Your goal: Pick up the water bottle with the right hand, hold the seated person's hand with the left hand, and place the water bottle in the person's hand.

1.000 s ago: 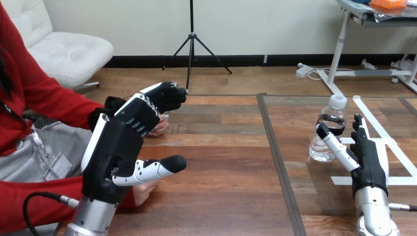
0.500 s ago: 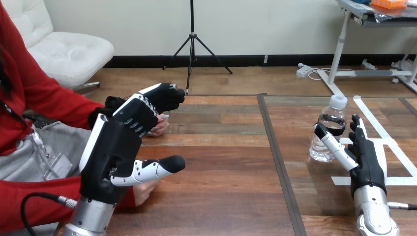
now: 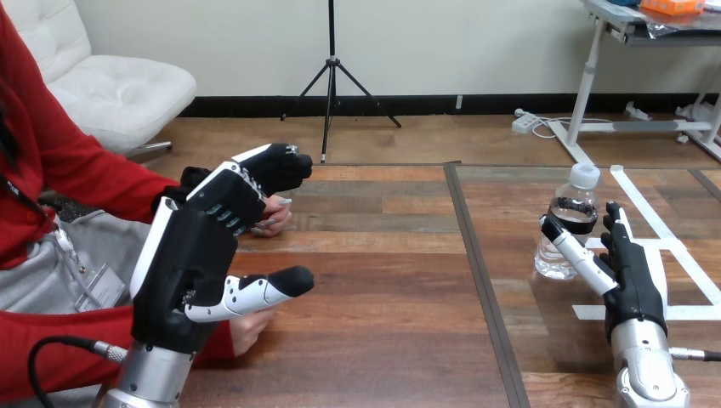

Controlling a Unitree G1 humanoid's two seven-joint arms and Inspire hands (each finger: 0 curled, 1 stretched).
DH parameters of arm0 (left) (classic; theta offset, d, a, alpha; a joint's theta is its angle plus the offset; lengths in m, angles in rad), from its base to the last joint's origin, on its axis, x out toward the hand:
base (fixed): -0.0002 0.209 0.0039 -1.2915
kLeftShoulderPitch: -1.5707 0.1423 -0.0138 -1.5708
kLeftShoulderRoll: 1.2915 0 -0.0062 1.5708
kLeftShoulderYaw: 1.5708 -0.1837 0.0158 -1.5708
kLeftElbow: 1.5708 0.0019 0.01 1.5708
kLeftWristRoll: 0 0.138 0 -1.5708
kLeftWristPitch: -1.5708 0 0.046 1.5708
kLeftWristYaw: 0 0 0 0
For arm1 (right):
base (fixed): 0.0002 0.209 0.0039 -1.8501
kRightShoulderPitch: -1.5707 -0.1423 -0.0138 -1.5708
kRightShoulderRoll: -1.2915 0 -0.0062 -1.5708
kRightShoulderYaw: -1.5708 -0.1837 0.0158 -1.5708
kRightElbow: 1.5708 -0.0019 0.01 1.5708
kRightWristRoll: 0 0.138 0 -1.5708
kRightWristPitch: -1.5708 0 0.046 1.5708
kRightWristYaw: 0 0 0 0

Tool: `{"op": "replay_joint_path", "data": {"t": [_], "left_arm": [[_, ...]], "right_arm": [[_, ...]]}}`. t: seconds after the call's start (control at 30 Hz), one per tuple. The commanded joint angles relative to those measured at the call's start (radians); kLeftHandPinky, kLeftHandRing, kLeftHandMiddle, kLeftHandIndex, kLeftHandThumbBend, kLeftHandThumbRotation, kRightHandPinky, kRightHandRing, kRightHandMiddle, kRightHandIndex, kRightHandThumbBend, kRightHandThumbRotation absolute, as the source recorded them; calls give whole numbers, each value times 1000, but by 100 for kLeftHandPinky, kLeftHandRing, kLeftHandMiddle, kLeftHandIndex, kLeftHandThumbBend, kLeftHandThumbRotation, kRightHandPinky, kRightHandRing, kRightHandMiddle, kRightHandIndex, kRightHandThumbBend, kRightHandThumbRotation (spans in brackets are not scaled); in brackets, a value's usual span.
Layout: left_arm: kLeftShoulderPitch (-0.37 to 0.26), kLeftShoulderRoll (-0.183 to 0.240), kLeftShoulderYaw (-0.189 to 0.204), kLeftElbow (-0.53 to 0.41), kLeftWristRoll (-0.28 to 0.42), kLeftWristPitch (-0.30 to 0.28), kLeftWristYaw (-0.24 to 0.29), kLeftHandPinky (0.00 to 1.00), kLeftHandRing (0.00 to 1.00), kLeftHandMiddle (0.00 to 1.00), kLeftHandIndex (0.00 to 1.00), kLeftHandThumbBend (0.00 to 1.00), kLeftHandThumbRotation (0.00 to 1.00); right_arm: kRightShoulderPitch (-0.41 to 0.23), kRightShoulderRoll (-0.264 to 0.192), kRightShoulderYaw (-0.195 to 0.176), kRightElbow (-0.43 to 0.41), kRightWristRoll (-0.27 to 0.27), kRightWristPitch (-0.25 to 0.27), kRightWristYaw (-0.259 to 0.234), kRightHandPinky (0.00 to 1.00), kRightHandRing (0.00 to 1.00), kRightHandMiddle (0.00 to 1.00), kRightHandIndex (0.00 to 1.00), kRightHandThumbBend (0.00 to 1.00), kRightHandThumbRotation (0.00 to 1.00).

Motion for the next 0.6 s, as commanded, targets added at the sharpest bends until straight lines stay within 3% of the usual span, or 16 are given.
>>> {"op": "replay_joint_path", "data": {"t": [0.0,0.57], "left_arm": [[-13,7,5,-62,5,1,7,78,77,75,74,100,35],[33,14,8,-122,11,13,24,75,75,74,74,100,34]], "right_arm": [[-113,-40,-1,-2,0,3,7,100,100,100,100,100,59],[-145,-43,2,11,-4,28,6,100,100,100,100,100,54]]}}
